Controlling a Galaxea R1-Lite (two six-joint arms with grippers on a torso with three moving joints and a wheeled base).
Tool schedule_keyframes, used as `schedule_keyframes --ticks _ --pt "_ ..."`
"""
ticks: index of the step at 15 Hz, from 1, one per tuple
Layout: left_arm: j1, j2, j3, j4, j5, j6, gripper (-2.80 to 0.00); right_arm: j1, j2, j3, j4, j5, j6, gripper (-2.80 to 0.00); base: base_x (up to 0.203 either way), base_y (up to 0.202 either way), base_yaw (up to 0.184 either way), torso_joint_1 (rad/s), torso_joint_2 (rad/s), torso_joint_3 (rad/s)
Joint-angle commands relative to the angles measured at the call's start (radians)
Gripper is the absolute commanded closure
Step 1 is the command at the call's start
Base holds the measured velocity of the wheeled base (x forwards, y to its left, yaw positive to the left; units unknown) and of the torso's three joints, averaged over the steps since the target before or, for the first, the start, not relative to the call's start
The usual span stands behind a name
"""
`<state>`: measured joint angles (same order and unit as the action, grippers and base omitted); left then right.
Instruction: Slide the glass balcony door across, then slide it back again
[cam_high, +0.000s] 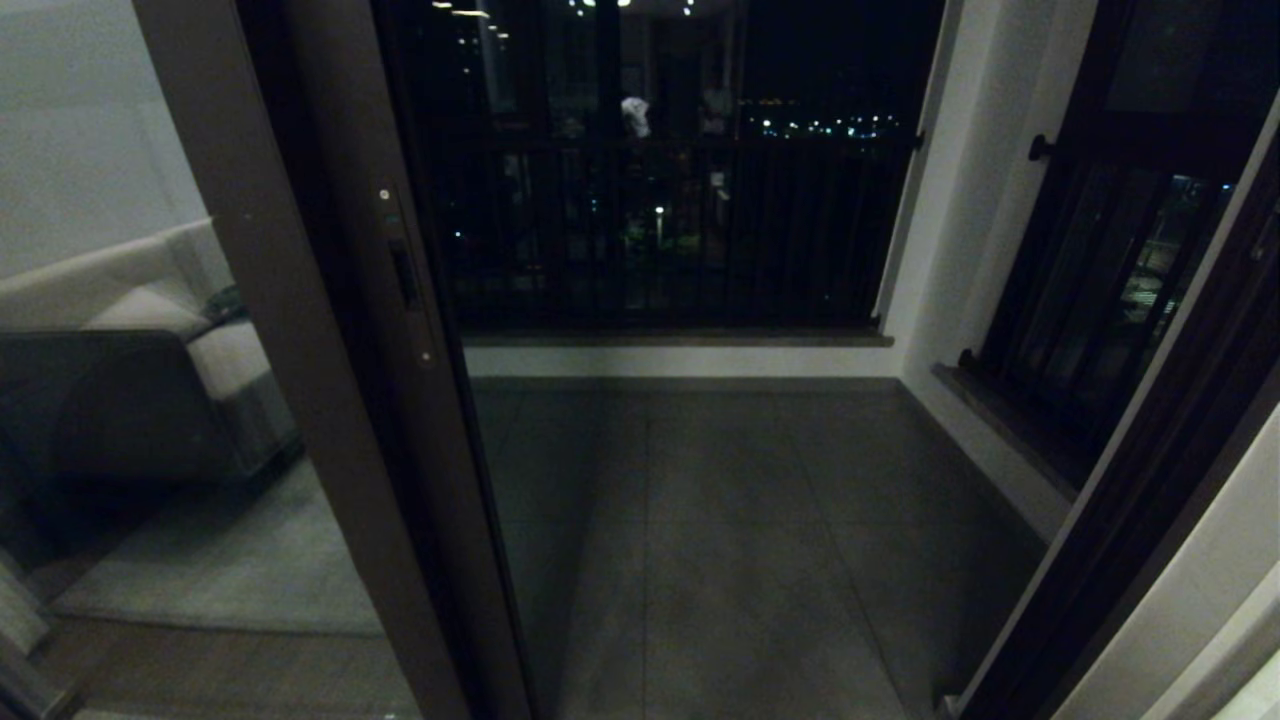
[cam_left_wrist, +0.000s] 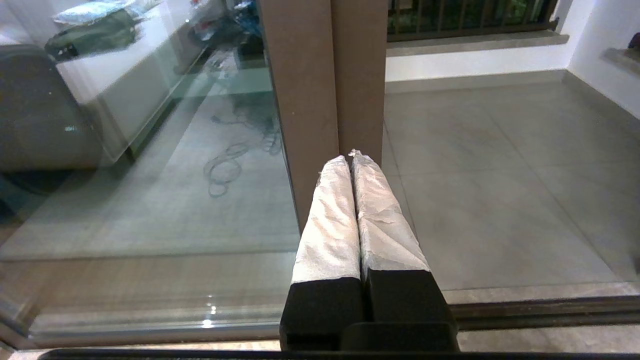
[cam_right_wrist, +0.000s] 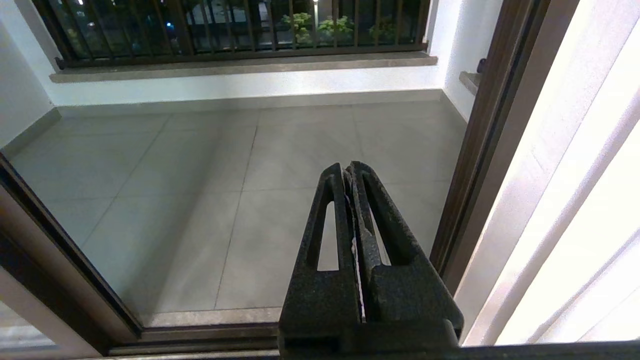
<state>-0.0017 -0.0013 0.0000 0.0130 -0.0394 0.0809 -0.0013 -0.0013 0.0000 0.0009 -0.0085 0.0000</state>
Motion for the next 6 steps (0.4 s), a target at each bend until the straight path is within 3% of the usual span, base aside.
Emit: schedule_keyframes --ticks 1,6 --pt "0.0 0.0 0.0 0.001 -0.001 0.0 0.0 0.001 0.001 0.0 0.001 -0.001 0.0 0.0 0.0 0.0 0.0 0.0 0.0 0.0" --pt "0.0 0.0 0.0 0.001 -0.001 0.0 0.0 0.001 0.001 0.0 -0.001 -0.002 0.008 0.0 0.0 0.0 0.0 0.0 0.0 0.0"
